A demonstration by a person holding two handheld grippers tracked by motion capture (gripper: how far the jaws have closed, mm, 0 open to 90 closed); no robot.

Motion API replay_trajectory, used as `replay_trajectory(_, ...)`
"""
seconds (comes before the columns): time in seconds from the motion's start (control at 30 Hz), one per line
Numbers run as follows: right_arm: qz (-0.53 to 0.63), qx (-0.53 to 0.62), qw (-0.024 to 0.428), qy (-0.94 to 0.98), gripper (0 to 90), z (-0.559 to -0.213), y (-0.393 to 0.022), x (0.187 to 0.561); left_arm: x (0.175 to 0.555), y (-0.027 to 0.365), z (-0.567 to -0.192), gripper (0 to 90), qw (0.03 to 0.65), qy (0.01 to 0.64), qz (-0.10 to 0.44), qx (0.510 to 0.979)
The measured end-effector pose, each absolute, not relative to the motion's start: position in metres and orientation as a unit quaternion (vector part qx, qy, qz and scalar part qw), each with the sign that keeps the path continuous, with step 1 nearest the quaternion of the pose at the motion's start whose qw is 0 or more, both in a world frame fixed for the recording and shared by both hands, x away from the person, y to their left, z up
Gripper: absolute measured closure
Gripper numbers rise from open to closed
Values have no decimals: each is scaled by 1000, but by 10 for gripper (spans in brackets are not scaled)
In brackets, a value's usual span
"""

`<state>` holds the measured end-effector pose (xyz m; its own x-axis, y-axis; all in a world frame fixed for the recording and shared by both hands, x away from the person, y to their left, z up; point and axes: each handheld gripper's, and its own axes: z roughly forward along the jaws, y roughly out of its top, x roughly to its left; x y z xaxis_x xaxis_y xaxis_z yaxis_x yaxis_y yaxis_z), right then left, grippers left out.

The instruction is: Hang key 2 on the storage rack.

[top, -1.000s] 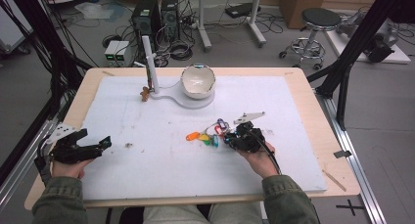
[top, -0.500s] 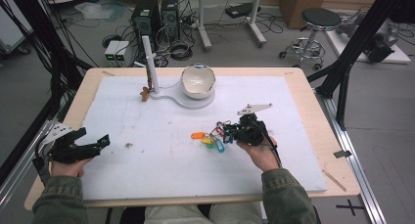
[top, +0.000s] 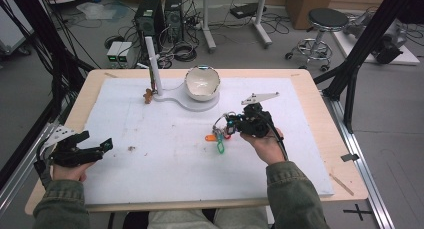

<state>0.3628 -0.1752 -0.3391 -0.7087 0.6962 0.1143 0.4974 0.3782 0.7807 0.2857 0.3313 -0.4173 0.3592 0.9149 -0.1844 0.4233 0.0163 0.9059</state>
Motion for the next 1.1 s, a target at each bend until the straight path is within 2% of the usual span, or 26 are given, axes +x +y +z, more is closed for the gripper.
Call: replay_trajectory(1.1, 452, 387, 110, 796, 811, -277, -137, 394, 286, 331, -417, 16, 504, 508, 246, 654)
